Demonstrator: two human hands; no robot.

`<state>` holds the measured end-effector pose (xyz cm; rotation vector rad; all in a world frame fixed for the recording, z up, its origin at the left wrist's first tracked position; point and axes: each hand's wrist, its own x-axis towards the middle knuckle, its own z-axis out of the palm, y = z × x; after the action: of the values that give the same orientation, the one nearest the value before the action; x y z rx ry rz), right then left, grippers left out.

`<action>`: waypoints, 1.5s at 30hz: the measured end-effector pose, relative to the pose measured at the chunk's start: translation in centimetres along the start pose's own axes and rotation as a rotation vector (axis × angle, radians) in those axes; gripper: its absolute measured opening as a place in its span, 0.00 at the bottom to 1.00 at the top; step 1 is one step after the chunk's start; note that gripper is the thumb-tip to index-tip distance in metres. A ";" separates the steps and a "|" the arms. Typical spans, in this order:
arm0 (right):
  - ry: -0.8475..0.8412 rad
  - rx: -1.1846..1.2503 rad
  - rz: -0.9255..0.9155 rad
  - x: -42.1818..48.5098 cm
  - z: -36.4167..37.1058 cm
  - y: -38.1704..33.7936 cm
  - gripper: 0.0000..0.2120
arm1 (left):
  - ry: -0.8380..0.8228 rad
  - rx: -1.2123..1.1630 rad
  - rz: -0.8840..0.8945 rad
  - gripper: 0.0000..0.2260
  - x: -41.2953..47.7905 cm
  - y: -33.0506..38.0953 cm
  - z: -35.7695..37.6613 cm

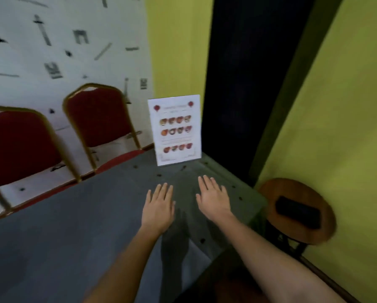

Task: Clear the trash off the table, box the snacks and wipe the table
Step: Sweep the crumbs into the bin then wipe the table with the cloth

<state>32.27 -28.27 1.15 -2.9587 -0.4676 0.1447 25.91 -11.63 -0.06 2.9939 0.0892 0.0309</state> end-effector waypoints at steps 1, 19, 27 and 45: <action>0.005 0.003 0.054 -0.3 -0.1 1.9 0.29 | -0.018 -0.001 0.046 0.26 0.9 1.5 0.4; -0.105 0.016 0.671 -8.0 0.2 26.2 0.30 | -0.208 0.122 0.703 0.26 10.2 24.1 7.5; -0.265 0.059 0.602 -4.7 3.5 34.9 0.31 | -0.367 0.243 0.668 0.28 15.1 31.7 12.9; -0.165 0.046 0.211 1.1 5.8 39.6 0.32 | -0.168 0.151 0.682 0.21 19.4 35.3 16.9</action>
<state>44.46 -64.47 -10.76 -2.9568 -0.1654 0.4183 47.69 -47.77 -11.27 2.9947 -0.9780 -0.1575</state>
